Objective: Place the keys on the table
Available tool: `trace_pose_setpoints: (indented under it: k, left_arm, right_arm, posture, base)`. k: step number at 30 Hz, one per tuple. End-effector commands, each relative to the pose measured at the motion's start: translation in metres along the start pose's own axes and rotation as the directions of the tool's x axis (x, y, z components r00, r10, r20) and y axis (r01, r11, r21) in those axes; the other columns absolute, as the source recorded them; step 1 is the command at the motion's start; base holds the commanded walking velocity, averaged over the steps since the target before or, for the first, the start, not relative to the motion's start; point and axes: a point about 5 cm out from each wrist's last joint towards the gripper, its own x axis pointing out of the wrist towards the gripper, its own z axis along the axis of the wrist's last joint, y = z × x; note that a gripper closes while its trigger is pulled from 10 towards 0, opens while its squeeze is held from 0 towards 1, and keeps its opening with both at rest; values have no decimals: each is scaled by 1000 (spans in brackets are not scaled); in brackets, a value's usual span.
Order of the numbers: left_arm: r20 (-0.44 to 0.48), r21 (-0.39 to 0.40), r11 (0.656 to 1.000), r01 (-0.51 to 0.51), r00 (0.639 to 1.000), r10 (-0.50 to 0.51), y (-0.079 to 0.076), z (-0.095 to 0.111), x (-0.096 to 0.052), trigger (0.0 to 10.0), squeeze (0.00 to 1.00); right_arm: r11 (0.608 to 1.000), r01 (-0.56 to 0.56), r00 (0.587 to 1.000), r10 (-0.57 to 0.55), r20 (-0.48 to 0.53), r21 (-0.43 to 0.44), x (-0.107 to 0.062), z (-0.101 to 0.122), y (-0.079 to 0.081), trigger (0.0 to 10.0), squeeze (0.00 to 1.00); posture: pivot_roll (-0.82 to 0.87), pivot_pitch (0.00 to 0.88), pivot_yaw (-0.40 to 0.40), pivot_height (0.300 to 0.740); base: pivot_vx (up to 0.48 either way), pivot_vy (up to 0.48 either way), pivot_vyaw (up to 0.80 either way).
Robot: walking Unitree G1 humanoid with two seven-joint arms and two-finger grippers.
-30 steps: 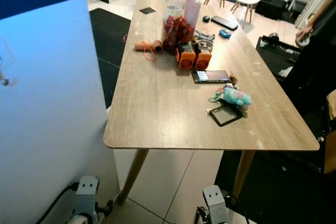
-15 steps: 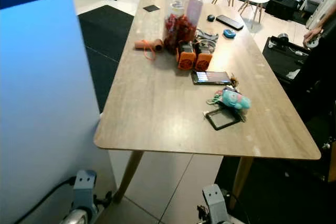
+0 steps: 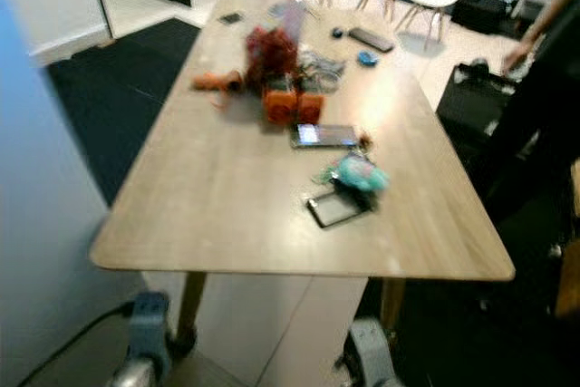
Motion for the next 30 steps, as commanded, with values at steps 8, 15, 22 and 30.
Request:
trace_pose_setpoints:
  k: [8,15,22,30]
  left_arm:
    - [-16,-22,999,-29,999,29,1,-2,0,10000,0]
    - [-17,-10,999,-41,999,41,3,-1,1,10000,0]
    - [18,10,997,-82,996,82,4,5,2,10000,0]
    - [36,5,997,-83,996,83,2,8,3,10000,0]
  right_arm:
    - [1000,-3,1000,3,22,-12,2,8,2,10000,0]
    - [1000,9,1000,-8,20,-11,2,8,2,10000,0]
    - [988,156,988,-156,-1,-3,1,5,-7,10000,0]
    - [932,361,932,-359,-42,45,-3,-1,-17,10000,0]
  posture:
    - [96,0,-135,740]
    - [97,0,-133,740]
    - [91,1,-129,740]
    - [89,6,-127,740]
  base:
    - [0,-176,0]
    - [0,0,0]
    - [0,0,0]
    - [0,0,0]
